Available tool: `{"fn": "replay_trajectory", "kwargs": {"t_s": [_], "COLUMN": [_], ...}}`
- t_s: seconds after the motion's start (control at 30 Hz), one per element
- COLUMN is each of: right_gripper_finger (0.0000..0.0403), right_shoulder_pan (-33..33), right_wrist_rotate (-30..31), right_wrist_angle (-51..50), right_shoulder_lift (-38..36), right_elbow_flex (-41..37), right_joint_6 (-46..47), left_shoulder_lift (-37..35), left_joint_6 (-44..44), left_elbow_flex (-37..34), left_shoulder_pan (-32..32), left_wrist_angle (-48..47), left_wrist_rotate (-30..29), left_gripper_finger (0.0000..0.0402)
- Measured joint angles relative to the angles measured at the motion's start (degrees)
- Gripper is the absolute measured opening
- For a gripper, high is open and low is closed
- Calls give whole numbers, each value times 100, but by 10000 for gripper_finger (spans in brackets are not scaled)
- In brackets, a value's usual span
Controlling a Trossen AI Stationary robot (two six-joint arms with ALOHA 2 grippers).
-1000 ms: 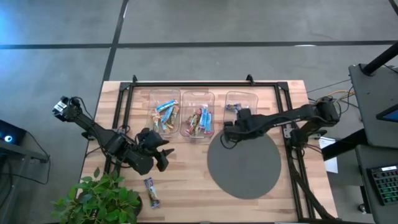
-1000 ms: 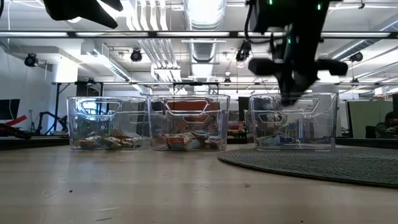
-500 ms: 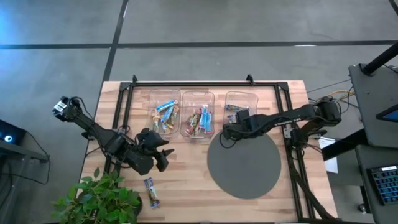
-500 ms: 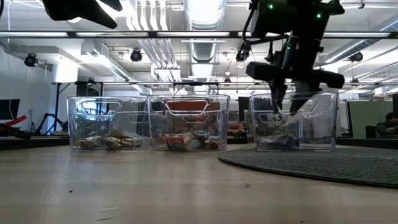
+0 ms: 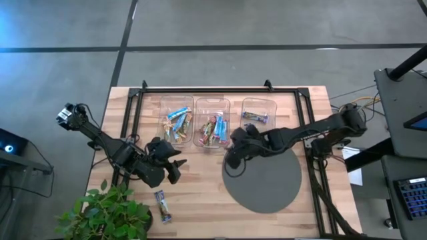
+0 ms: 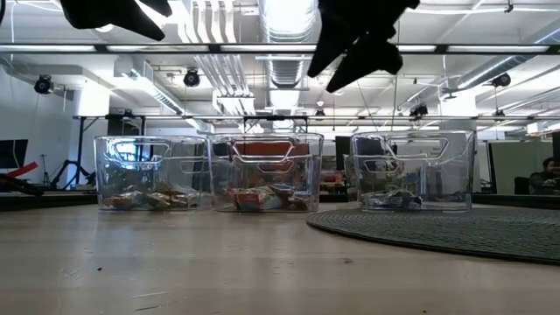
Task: Pick and place Granola Bars by type
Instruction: Put the blue granola bar into the right transparent bin
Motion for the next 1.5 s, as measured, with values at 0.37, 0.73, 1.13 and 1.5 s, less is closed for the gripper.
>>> {"fn": "replay_trajectory", "kwargs": {"t_s": [0.37, 0.73, 1.13, 1.5], "right_gripper_finger": [226, 224, 224, 224], "right_shoulder_pan": [68, 395, 411, 409], "right_wrist_rotate": [-998, -1194, -1194, -1131], "right_wrist_angle": [65, 79, 49, 42], "right_shoulder_lift": [548, 807, 813, 813], "right_elbow_flex": [289, 396, 394, 377], "right_joint_6": [340, 138, 264, 278], "left_shoulder_lift": [34, 281, 865, 978], "left_joint_6": [515, 2505, 4343, 5906], "left_elbow_flex": [-218, -1597, -2341, -2022], "left_shoulder_pan": [-49, -61, -76, -122], "left_wrist_angle": [56, 1709, 2055, 1278], "left_wrist_rotate": [851, 3600, 4914, 5538], "left_gripper_finger": [183, 183, 183, 183]}}
